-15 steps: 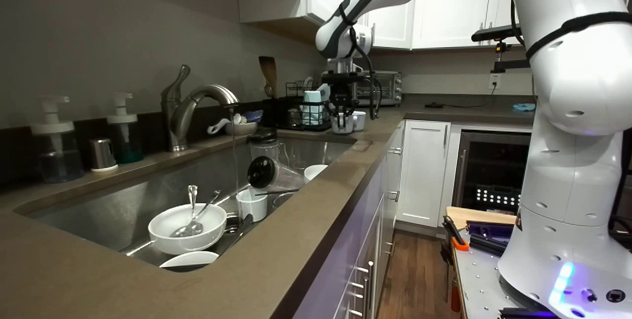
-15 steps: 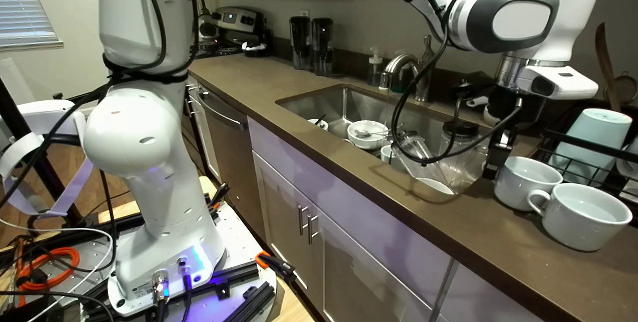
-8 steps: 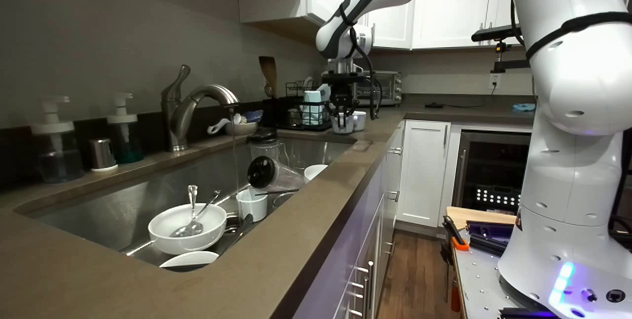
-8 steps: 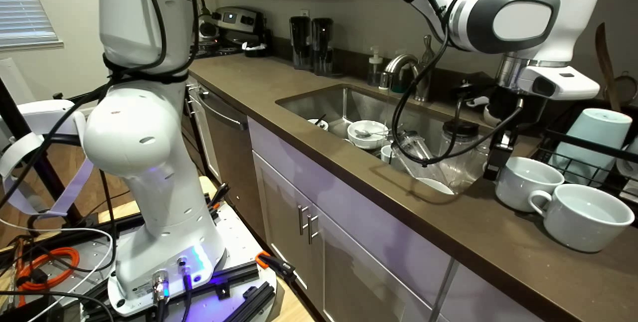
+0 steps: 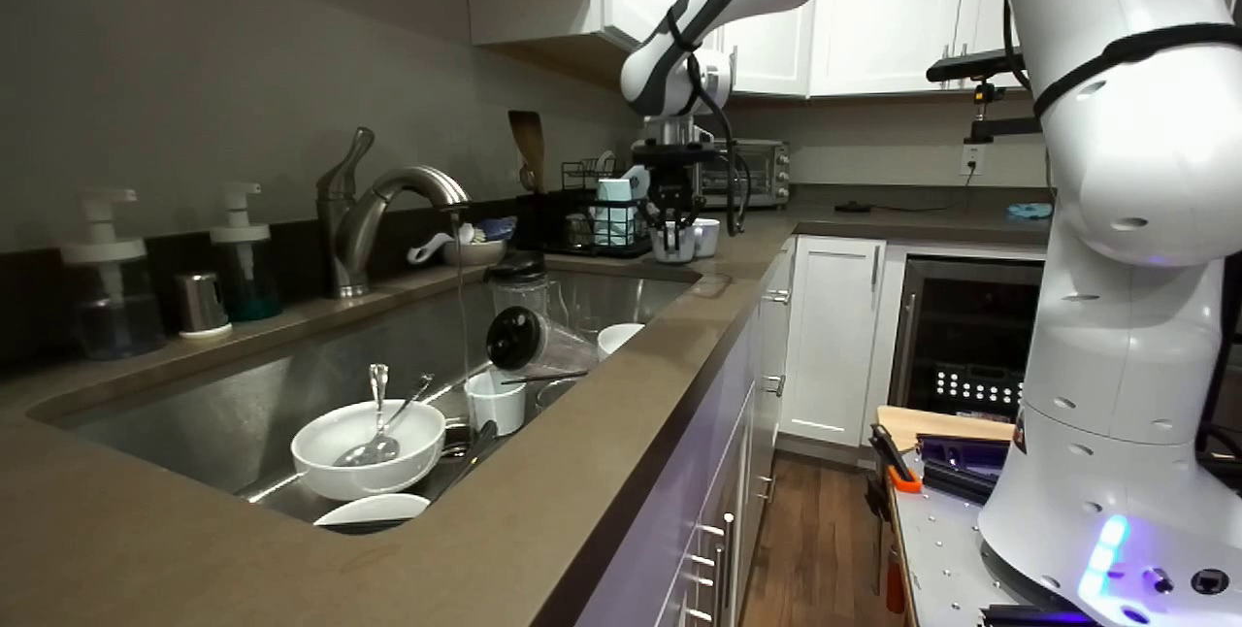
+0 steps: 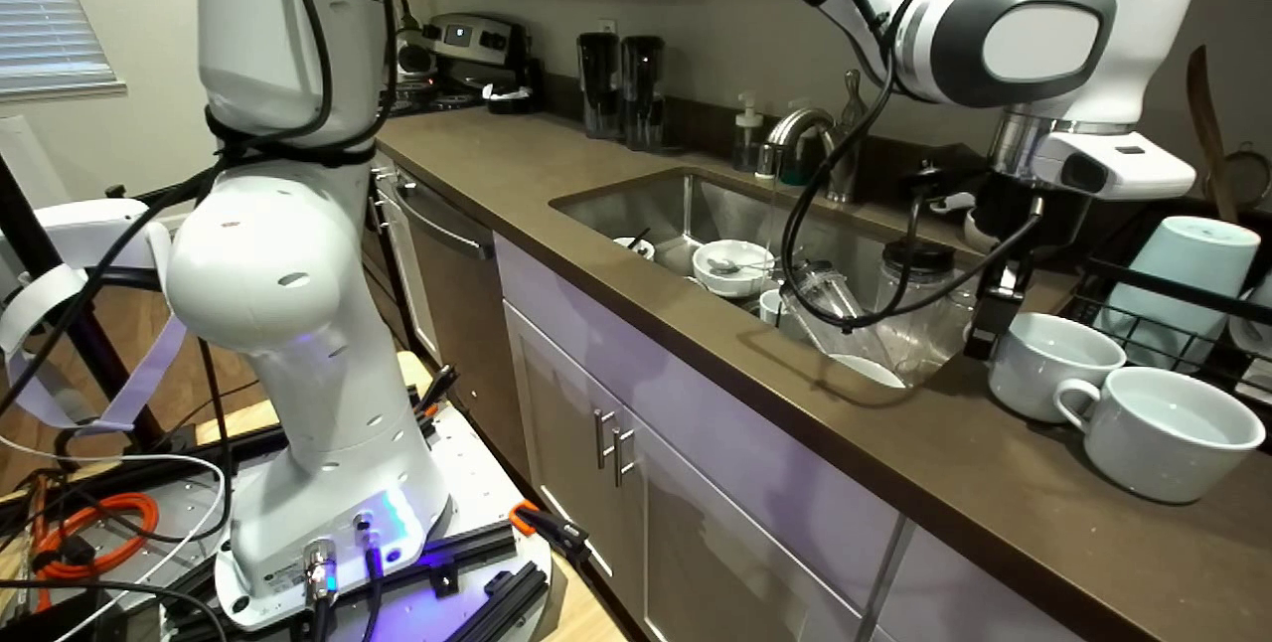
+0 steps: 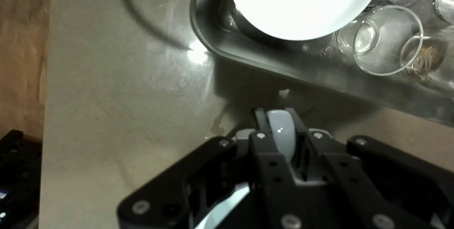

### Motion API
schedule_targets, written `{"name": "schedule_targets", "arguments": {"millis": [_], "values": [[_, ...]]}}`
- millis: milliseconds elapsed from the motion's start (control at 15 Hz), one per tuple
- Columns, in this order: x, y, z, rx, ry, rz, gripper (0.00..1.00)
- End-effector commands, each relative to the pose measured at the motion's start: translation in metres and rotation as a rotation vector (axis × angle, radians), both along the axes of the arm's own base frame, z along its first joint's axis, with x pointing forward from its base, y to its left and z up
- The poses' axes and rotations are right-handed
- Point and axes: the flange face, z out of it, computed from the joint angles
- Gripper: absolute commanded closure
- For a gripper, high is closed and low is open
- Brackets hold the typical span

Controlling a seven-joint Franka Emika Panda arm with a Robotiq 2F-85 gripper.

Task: Shift the cup on the left to the right.

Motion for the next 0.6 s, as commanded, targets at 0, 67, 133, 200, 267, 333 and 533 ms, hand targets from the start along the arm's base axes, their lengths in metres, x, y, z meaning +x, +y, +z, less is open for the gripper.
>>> {"name": "schedule_targets", "arguments": {"millis": [0,67,133,200,267,333,533], "values": [[0.0059,-0.0037,-0.0078,-0.005,-0.012,-0.021,0.95],[0.0059,-0.0034,-0.0098,-0.006,-0.011,-0.022,0.95],[0.0058,-0.0033,-0.0113,-0.005,-0.009,-0.023,0.95],[0.0056,-0.0029,-0.0130,-0.003,-0.007,-0.024,0.95],[0.0053,-0.0019,-0.0141,0.001,-0.004,-0.024,0.95],[0.0049,-0.0012,-0.0146,0.006,-0.002,-0.024,0.95],[0.0040,0.0000,-0.0159,0.010,0.002,-0.023,0.95]]}}
